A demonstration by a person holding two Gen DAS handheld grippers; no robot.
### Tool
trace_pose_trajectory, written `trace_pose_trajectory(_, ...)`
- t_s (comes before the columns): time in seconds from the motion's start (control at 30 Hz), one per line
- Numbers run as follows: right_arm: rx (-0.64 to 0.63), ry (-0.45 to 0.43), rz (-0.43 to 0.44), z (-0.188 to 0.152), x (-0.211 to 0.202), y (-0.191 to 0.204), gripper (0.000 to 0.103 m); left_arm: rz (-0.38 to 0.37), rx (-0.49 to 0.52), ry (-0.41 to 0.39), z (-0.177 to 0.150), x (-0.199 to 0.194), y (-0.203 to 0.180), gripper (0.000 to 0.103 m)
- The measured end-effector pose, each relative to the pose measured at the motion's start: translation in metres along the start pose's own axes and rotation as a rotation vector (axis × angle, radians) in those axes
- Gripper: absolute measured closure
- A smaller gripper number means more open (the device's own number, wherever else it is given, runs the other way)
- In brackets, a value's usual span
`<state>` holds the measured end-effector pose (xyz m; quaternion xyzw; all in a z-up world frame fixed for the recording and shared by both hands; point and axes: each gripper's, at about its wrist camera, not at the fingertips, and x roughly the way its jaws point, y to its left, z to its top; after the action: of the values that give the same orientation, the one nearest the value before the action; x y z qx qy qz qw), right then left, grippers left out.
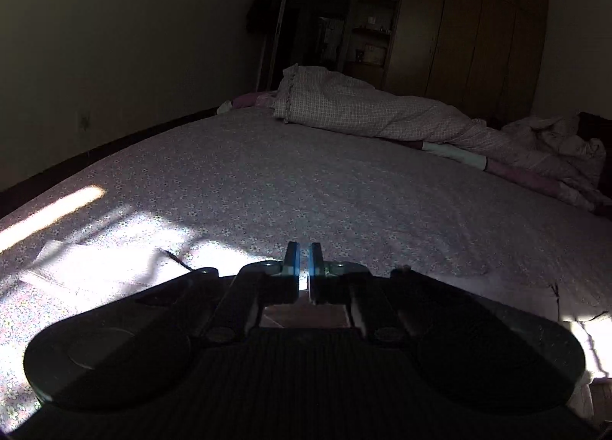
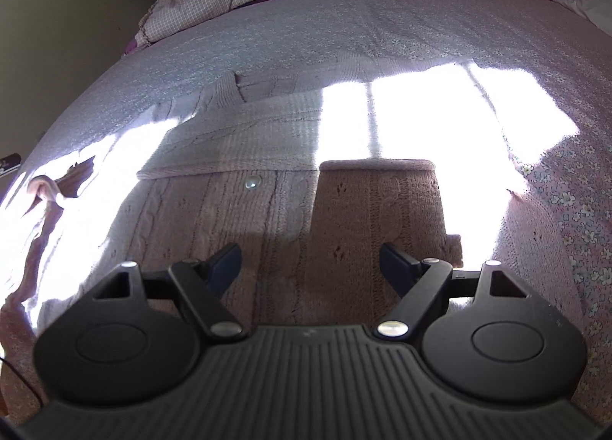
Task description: Fold small clothes
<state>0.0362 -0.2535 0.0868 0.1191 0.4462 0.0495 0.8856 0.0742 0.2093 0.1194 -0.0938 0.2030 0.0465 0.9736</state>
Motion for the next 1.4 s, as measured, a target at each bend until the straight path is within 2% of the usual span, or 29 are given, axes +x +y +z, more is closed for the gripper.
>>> trace_pose_trajectory(0.1, 0.009, -0.014, 0.003, 0.001, -0.004, -0.002, 0.022, -0.05, -0.013, -0.011, 0.009, -0.006, -0.018, 0.099)
trace_pose_trajectory(0.33, 0.028, -0.05, 0.035, 0.0, -0.015, -0.006, 0.022, -0.126, -0.092, 0.031, 0.01, -0.014, -0.039, 0.099)
trace_pose_trajectory(0.43, 0.033, -0.051, 0.048, 0.0, -0.015, -0.007, 0.022, -0.141, -0.09, 0.047, 0.007, -0.015, -0.046, 0.099)
trace_pose_trajectory(0.57, 0.05, -0.053, 0.06, -0.001, -0.014, -0.011, 0.022, -0.078, -0.121, 0.121, -0.001, -0.003, -0.046, 0.098)
trace_pose_trajectory(0.7, 0.062, -0.059, 0.067, -0.002, -0.016, -0.016, 0.022, 0.002, -0.247, 0.2, -0.013, 0.011, -0.015, 0.097)
trace_pose_trajectory(0.77, 0.067, -0.059, 0.063, -0.001, -0.015, -0.019, 0.022, 0.042, -0.307, 0.236, -0.021, 0.015, 0.004, 0.091)
trace_pose_trajectory(0.8, 0.07, -0.058, 0.06, -0.001, -0.015, -0.02, 0.022, 0.066, -0.338, 0.247, -0.024, 0.015, 0.014, 0.079)
trace_pose_trajectory(0.83, 0.072, -0.058, 0.058, -0.001, -0.014, -0.021, 0.022, 0.091, -0.374, 0.253, -0.028, 0.016, 0.025, 0.062)
trace_pose_trajectory(0.9, 0.074, -0.055, 0.055, -0.001, -0.013, -0.023, 0.022, 0.115, -0.453, 0.241, -0.037, 0.014, 0.046, 0.046)
trace_pose_trajectory(0.93, 0.073, -0.052, 0.052, -0.001, -0.012, -0.023, 0.022, 0.113, -0.493, 0.227, -0.041, 0.014, 0.059, 0.043)
trace_pose_trajectory(1.1, 0.071, -0.032, 0.044, -0.003, -0.007, -0.025, 0.022, 0.148, -0.625, 0.233, -0.056, 0.023, 0.094, 0.035)
trace_pose_trajectory(1.2, 0.083, -0.03, 0.037, -0.005, -0.004, -0.024, 0.022, 0.111, -0.767, 0.213, -0.069, 0.034, 0.118, 0.035)
trace_pose_trajectory(1.27, 0.085, -0.031, 0.038, -0.005, -0.003, -0.023, 0.022, 0.077, -0.863, 0.167, -0.076, 0.041, 0.132, 0.035)
trace_pose_trajectory(1.4, 0.07, -0.027, 0.03, -0.002, 0.0, -0.023, 0.022, 0.052, -0.955, 0.118, -0.075, 0.056, 0.149, 0.035)
